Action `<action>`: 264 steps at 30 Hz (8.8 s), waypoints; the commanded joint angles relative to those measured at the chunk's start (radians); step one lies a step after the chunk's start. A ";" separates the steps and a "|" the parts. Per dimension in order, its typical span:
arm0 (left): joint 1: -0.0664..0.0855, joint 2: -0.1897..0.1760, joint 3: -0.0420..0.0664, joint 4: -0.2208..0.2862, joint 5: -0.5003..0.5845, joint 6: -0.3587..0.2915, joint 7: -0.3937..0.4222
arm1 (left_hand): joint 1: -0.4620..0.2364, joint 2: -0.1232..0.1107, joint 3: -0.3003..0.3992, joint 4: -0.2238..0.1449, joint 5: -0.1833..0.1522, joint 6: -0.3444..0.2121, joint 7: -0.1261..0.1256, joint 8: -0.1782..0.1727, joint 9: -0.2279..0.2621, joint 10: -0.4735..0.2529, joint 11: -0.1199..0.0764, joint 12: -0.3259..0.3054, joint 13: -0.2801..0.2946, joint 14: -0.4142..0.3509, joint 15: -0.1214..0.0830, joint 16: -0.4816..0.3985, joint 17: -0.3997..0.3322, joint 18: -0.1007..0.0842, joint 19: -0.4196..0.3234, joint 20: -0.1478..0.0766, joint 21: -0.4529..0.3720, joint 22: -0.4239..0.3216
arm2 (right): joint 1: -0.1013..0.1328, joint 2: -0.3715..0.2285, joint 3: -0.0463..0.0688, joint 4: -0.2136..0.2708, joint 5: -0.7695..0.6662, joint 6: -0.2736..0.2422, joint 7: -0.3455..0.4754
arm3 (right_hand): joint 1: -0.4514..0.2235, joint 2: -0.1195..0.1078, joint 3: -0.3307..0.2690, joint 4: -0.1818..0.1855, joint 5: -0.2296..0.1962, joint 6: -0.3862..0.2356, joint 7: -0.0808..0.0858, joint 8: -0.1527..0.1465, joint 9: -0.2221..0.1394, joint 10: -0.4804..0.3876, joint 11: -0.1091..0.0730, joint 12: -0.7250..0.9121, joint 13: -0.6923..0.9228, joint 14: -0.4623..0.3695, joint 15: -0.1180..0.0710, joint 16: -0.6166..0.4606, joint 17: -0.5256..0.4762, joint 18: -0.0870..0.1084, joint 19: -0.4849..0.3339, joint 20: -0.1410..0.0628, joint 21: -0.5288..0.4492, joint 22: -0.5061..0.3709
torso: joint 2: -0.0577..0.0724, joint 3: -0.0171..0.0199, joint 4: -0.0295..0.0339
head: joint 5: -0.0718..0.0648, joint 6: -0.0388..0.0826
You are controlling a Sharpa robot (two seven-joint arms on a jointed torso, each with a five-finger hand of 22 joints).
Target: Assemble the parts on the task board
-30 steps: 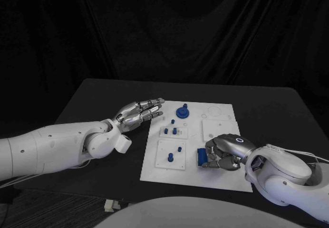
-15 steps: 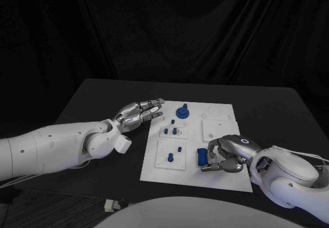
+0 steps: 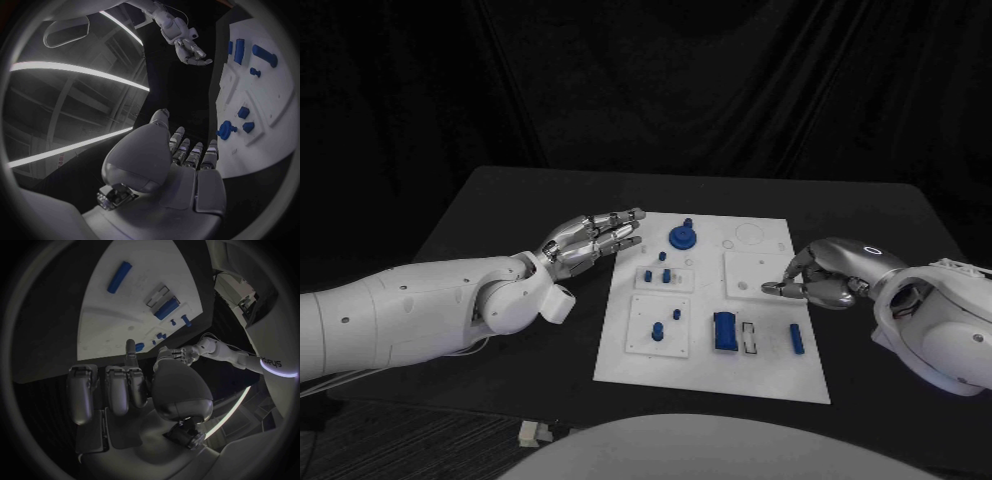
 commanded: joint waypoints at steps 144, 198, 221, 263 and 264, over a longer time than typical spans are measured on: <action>-0.007 0.015 0.001 -0.010 0.002 0.033 0.002 | 0.013 0.003 0.010 -0.018 0.011 0.006 0.008 0.011 0.000 0.015 0.021 0.028 0.004 0.008 0.010 0.010 0.002 -0.005 0.005 0.009 0.008 0.002 | -0.064 0.185 -0.001 -0.165 0.732 0.111 -0.189 | 0.104 -0.084 0.392 -0.214 0.142 0.022 -0.028 0.026 0.195 0.106 -0.031 0.003 0.263 0.096 -0.021 -0.015 0.222 0.016 0.047 -0.025 -0.084 0.223 | 0.001 0.0000 0.0015 | -0.006 0.000; -0.026 0.014 0.001 -0.016 0.002 0.040 -0.007 | 0.015 0.004 0.013 -0.023 0.015 0.008 0.009 0.013 0.000 0.015 0.022 0.028 0.004 0.010 0.017 0.013 0.003 -0.010 0.003 0.011 0.007 -0.002 | -0.068 0.181 -0.001 -0.155 0.685 0.111 -0.191 | 0.031 -0.092 0.311 -0.090 -0.072 0.021 -0.026 0.057 0.191 0.106 -0.029 0.003 0.263 0.094 -0.020 -0.019 0.212 0.019 0.041 -0.023 -0.098 0.218 | 0.001 0.0001 0.0015 | -0.002 0.000; -0.027 0.015 0.001 -0.018 0.002 0.042 -0.008 | 0.017 0.004 0.016 -0.029 0.027 0.008 0.010 0.015 0.000 0.016 0.022 0.027 0.004 0.011 0.022 0.015 0.003 -0.015 0.002 0.011 0.007 -0.003 | -0.069 0.179 -0.001 -0.144 0.629 0.085 -0.184 | -0.009 -0.083 0.260 -0.015 -0.133 0.002 -0.021 0.060 0.186 0.106 -0.025 0.003 0.263 0.089 -0.017 -0.030 0.190 0.025 0.029 -0.021 -0.127 0.209 | 0.001 0.0000 0.0014 | -0.004 0.000; -0.028 0.016 0.001 -0.021 0.002 0.052 -0.013 | 0.017 0.005 0.019 -0.033 0.035 0.010 0.011 0.017 0.001 0.016 0.023 0.027 0.004 0.012 0.024 0.017 0.004 -0.018 0.003 0.011 0.007 -0.003 | -0.073 0.186 -0.001 -0.130 0.460 0.190 -0.149 | 0.295 -0.137 0.299 -0.133 0.136 -0.100 0.001 0.129 0.165 0.106 -0.005 0.003 0.263 0.082 0.001 -0.042 0.167 0.037 0.003 -0.004 -0.187 0.194 | 0.001 0.0001 0.0015 | 0.000 0.000; -0.028 0.016 0.001 -0.021 0.002 0.052 -0.013 | 0.017 0.005 0.019 -0.033 0.035 0.010 0.011 0.017 0.001 0.016 0.023 0.027 0.004 0.012 0.024 0.017 0.004 -0.018 0.003 0.011 0.007 -0.003 | -0.073 0.187 -0.001 -0.129 0.460 0.187 -0.149 | 0.295 -0.133 0.302 -0.137 0.159 -0.095 -0.001 0.134 0.163 0.106 -0.006 0.003 0.263 0.083 0.000 -0.041 0.169 0.037 0.004 -0.005 -0.185 0.195 | 0.001 0.0000 0.0014 | 0.001 0.000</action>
